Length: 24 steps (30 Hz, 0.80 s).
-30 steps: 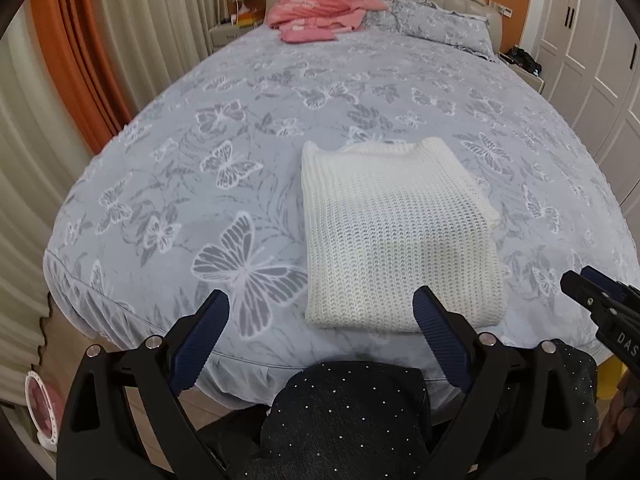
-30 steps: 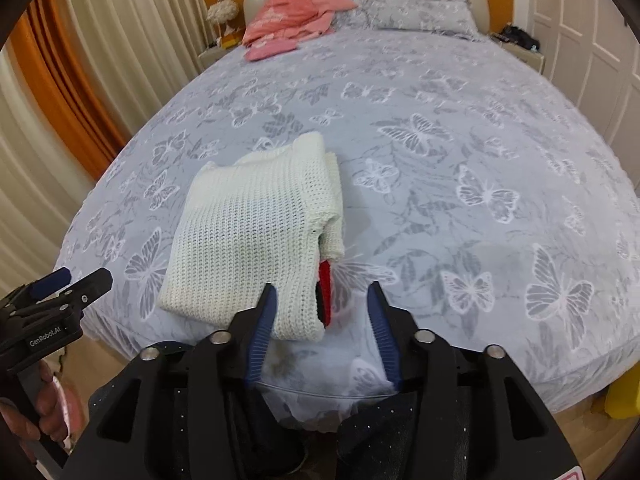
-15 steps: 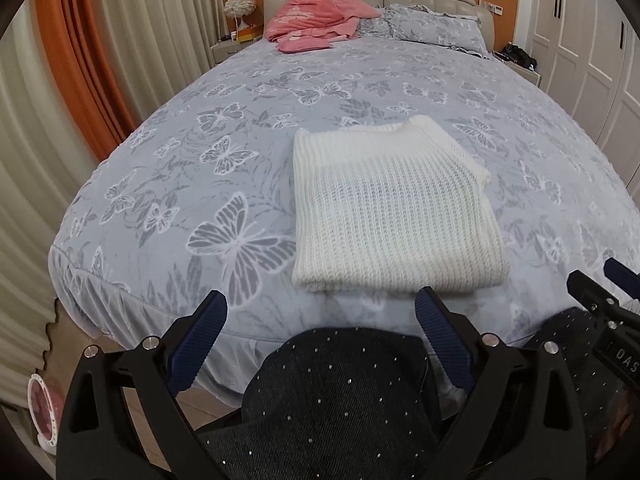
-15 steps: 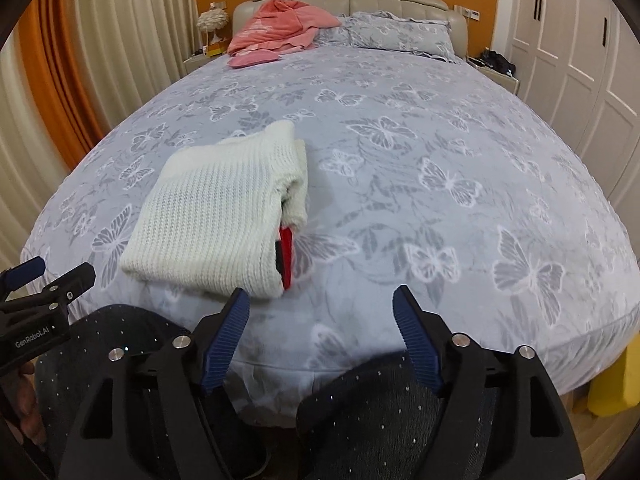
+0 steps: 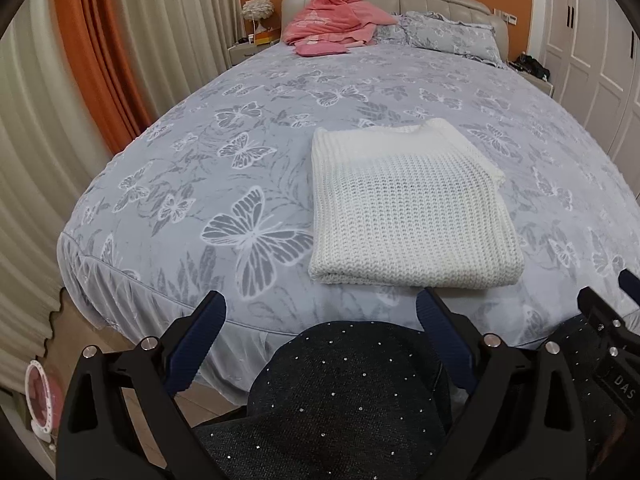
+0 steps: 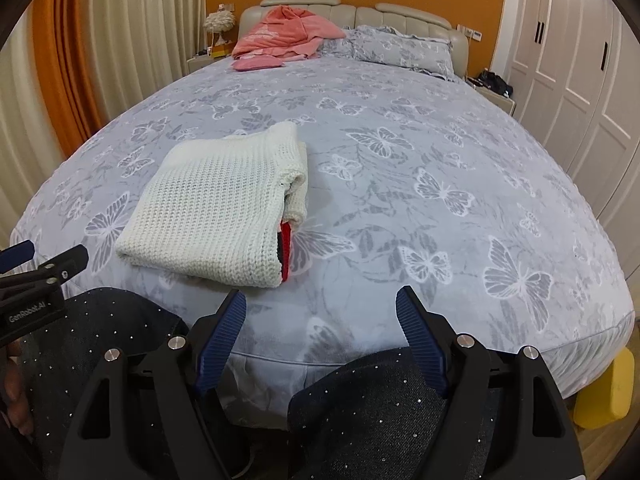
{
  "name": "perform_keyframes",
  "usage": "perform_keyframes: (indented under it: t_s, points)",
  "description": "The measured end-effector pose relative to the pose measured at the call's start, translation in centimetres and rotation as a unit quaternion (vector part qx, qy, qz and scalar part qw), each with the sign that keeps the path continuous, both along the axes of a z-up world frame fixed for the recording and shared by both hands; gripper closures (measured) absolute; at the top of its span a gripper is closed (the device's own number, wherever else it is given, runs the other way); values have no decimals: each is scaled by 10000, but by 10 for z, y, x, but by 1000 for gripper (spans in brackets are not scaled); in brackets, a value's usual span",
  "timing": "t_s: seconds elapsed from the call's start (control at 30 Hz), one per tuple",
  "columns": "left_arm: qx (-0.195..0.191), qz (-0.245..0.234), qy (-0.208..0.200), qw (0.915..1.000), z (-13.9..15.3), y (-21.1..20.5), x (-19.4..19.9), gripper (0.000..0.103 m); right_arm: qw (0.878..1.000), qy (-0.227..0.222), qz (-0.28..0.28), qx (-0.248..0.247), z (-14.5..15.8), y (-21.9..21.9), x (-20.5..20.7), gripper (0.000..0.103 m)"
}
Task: Fold small clothes
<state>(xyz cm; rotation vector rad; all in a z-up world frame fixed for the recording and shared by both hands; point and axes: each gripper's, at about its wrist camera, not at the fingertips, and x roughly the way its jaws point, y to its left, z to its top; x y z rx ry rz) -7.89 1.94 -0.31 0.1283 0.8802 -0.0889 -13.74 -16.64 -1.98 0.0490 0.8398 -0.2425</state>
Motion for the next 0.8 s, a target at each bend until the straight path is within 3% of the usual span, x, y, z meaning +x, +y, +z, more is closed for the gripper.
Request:
perform_keyframes:
  t_s: [0.23, 0.53, 0.8]
  points:
    - [179, -15, -55, 9998, -1, -4, -4, 9, 9999, 0, -100, 37, -1, 1, -3, 27]
    - [-60, 74, -48, 9999, 1, 5, -7, 9, 9995, -26, -259, 189, -1, -2, -6, 27]
    - [-15, 17, -74, 10000, 2, 3, -8, 9, 9996, -69, -223, 145, 0, 1, -5, 27]
